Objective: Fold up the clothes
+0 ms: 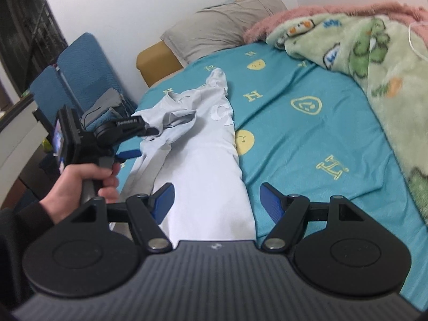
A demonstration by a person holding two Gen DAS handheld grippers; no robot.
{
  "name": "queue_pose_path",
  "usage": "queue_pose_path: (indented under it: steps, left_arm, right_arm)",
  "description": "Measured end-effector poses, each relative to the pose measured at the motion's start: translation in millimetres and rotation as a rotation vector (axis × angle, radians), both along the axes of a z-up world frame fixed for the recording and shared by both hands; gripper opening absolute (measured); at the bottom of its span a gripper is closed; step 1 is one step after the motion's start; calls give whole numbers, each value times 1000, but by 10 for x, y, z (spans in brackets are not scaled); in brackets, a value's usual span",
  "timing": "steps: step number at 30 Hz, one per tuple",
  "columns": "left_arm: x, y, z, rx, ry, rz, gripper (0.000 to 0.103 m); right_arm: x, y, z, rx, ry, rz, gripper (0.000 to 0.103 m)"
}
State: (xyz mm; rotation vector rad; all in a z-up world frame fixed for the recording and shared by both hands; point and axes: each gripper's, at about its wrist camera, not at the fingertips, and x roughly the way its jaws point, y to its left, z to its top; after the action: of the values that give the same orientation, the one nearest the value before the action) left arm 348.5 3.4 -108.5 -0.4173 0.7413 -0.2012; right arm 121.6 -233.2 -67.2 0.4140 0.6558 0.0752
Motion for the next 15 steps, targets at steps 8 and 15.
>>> queue_pose_path:
  steps: [8,15]
  left_arm:
    - [673,-252,-42,68,9,16,21]
    - [1183,-849,507,293,-130,-107,6]
  right_arm:
    - [123,-32,-133,67,52,-9,72]
    - [188,-34,-193,116,74,2,72]
